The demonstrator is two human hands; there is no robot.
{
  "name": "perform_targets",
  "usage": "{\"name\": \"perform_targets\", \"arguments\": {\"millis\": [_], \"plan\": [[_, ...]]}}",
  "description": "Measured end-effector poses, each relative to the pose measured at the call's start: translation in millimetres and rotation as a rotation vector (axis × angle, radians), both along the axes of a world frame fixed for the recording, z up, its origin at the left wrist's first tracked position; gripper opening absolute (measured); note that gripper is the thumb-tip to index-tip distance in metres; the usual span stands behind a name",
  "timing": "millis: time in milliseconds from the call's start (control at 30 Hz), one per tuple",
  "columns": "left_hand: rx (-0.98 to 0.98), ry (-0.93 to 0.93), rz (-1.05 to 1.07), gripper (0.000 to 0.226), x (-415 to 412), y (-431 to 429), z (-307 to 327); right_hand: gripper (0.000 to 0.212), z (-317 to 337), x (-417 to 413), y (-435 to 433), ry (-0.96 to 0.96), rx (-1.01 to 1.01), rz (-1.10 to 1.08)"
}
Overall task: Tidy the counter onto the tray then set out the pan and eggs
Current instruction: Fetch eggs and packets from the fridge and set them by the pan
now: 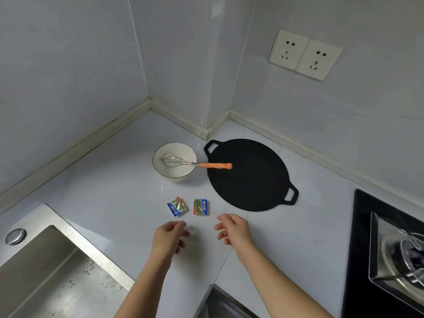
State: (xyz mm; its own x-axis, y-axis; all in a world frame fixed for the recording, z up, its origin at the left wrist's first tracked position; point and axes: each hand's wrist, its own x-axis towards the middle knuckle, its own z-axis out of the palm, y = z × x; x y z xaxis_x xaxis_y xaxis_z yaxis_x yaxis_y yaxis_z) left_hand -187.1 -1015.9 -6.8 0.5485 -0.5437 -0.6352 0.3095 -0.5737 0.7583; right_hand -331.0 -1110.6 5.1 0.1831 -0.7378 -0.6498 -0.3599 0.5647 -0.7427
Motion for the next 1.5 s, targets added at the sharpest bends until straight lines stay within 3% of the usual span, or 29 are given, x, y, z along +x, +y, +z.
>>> {"name": "perform_targets", "arguments": {"millis": [233,567,867,1267,1500], "plan": [[-0.143,-0.063,-0.219,0.012,-71,-8,42,0.018,42,-90,22,-0.146,-0.134,-0.184],[-0.392,-0.099,-0.668,0.012,-291,-9,101,0.018,70,-315,112,-0.277,-0.335,-0.678],[-0.466,0.014,-0.981,0.011,-529,80,110,0.013,96,-528,240,-0.222,-0.428,-1.077],[-0.539,0.180,-1.361,0.011,-761,124,136,0.022,112,-721,350,-0.186,-0.635,-1.507],[-0.619,0.356,-1.584,0.010,-961,127,157,0.020,151,-877,380,-0.007,-0.824,-1.714]]}}
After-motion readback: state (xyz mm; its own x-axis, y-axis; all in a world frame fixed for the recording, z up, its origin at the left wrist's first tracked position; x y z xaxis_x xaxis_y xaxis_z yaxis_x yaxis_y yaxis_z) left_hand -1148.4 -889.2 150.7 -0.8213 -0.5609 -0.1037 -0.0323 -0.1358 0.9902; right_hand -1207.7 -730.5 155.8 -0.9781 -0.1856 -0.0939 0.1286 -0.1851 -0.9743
